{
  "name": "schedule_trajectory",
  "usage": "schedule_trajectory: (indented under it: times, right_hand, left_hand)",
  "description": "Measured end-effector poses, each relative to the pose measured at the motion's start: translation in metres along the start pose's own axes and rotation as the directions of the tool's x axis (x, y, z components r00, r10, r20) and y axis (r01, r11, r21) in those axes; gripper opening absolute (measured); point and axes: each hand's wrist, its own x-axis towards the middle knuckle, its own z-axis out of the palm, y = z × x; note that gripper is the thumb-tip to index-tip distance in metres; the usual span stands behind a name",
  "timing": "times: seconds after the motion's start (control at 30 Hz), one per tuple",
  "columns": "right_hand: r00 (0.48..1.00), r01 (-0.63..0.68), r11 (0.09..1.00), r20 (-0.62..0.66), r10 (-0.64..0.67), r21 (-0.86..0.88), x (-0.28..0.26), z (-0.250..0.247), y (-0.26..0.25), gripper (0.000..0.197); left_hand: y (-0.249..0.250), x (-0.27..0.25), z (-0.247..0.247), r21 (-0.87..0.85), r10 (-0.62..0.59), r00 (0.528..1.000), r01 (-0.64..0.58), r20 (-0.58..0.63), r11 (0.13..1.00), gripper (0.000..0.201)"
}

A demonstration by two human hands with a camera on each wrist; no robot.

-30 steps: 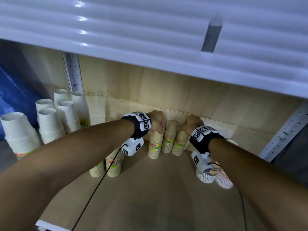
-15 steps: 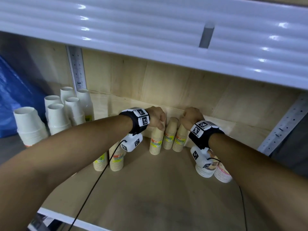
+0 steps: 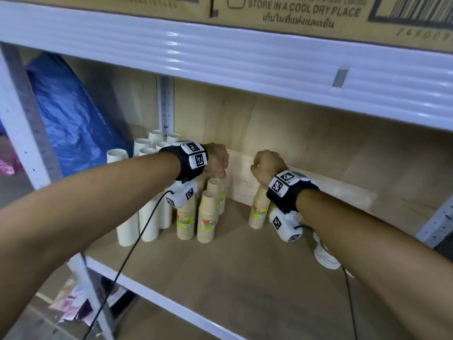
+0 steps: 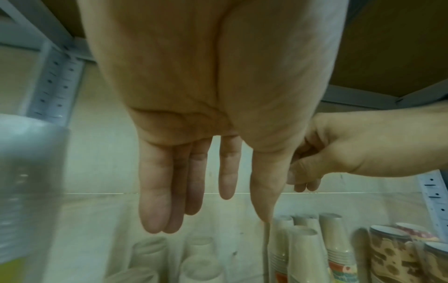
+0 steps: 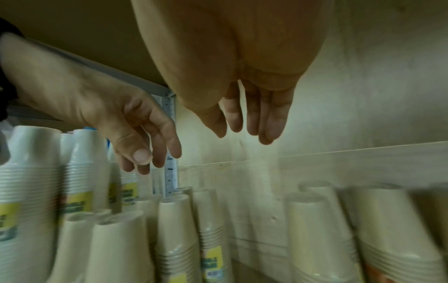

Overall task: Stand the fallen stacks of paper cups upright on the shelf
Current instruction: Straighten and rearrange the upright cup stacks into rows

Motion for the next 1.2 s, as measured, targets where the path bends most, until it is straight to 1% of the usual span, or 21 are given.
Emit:
schedule_trajectory:
  times: [0.03, 0.13, 0.2, 0.33, 0.4, 0.43, 0.5, 0.6, 0.63, 0.73, 0.83, 0.97, 1.03, 1.13, 1.17, 1.2]
  right_hand:
    - [0.999, 0.028, 0.999, 0.02, -0.028, 0.016, -0.002, 0.002, -0.01, 0.025]
    - [0.991, 0.098, 0.993, 0.088, -0.104, 0.065, -0.01, 0.008, -0.04, 0.023]
    - [0.977, 0.132, 0.987, 0.157, -0.146, 0.093, -0.015, 0.014, -0.057, 0.021]
    - [0.94, 0.171, 0.98, 0.282, -0.193, 0.1, -0.027, 0.028, -0.084, 0.018]
    - [0.923, 0.174, 0.979, 0.331, -0.198, 0.103, -0.031, 0.035, -0.092, 0.01]
    - [0.917, 0.168, 0.98, 0.35, -0.194, 0.103, -0.034, 0.038, -0.095, 0.01]
    - [0.91, 0.175, 0.978, 0.361, -0.205, 0.114, -0.036, 0.043, -0.099, 0.014]
    - [0.907, 0.176, 0.981, 0.376, -0.192, 0.076, -0.036, 0.052, -0.101, 0.03]
    - [0.907, 0.177, 0.982, 0.377, -0.186, 0.059, -0.037, 0.054, -0.102, 0.032]
    - [0.902, 0.182, 0.983, 0.395, -0.177, 0.025, -0.035, 0.059, -0.101, 0.03]
    - [0.886, 0.178, 0.984, 0.434, -0.163, 0.007, -0.033, 0.062, -0.098, 0.031]
    - [0.882, 0.188, 0.982, 0.438, -0.177, 0.018, -0.032, 0.063, -0.096, 0.033]
    - [0.877, 0.201, 0.979, 0.442, -0.191, 0.024, -0.032, 0.063, -0.094, 0.03]
    - [0.879, 0.204, 0.979, 0.435, -0.196, 0.027, -0.032, 0.06, -0.09, 0.019]
    - [0.879, 0.204, 0.979, 0.434, -0.197, 0.031, -0.033, 0.059, -0.089, 0.02]
    - [0.88, 0.198, 0.979, 0.434, -0.194, 0.036, -0.033, 0.058, -0.087, 0.026]
  left_hand:
    - [-0.006, -0.005, -0.002, -0.003, -0.017, 1.0, 0.017, 0.003, 1.0, 0.026]
    - [-0.021, -0.02, -0.004, 0.003, -0.058, 0.998, 0.058, -0.012, 0.998, 0.034]
    - [-0.028, -0.029, -0.002, 0.032, -0.067, 0.998, 0.067, 0.001, 0.997, 0.037]
    - [-0.036, -0.036, 0.009, 0.157, -0.071, 0.996, 0.061, 0.057, 0.986, 0.035]
    - [-0.04, -0.04, 0.016, 0.188, -0.082, 0.994, 0.067, 0.074, 0.98, 0.035]
    - [-0.043, -0.04, 0.02, 0.193, -0.083, 0.994, 0.068, 0.069, 0.979, 0.035]
    - [-0.048, -0.042, 0.026, 0.147, -0.075, 0.996, 0.069, 0.037, 0.987, 0.036]
    - [-0.051, -0.043, 0.033, 0.141, -0.056, 0.996, 0.046, 0.068, 0.989, 0.034]
    - [-0.053, -0.043, 0.036, 0.131, -0.05, 0.996, 0.04, 0.073, 0.991, 0.033]
    - [-0.058, -0.043, 0.041, 0.119, -0.035, 0.996, 0.025, 0.083, 0.993, 0.031]
    - [-0.061, -0.044, 0.042, 0.095, -0.022, 0.997, 0.015, 0.067, 0.995, 0.031]
    - [-0.063, -0.044, 0.043, 0.093, -0.014, 0.998, 0.008, 0.065, 0.996, 0.034]
    - [-0.063, -0.044, 0.043, 0.087, -0.007, 0.998, 0.002, 0.067, 0.996, 0.035]
    - [-0.062, -0.044, 0.042, 0.087, 0.019, 0.998, -0.024, 0.06, 0.996, 0.034]
    - [-0.061, -0.043, 0.041, 0.089, 0.022, 0.998, -0.027, 0.059, 0.996, 0.034]
    - [-0.061, -0.042, 0.041, 0.088, 0.022, 0.998, -0.027, 0.057, 0.996, 0.033]
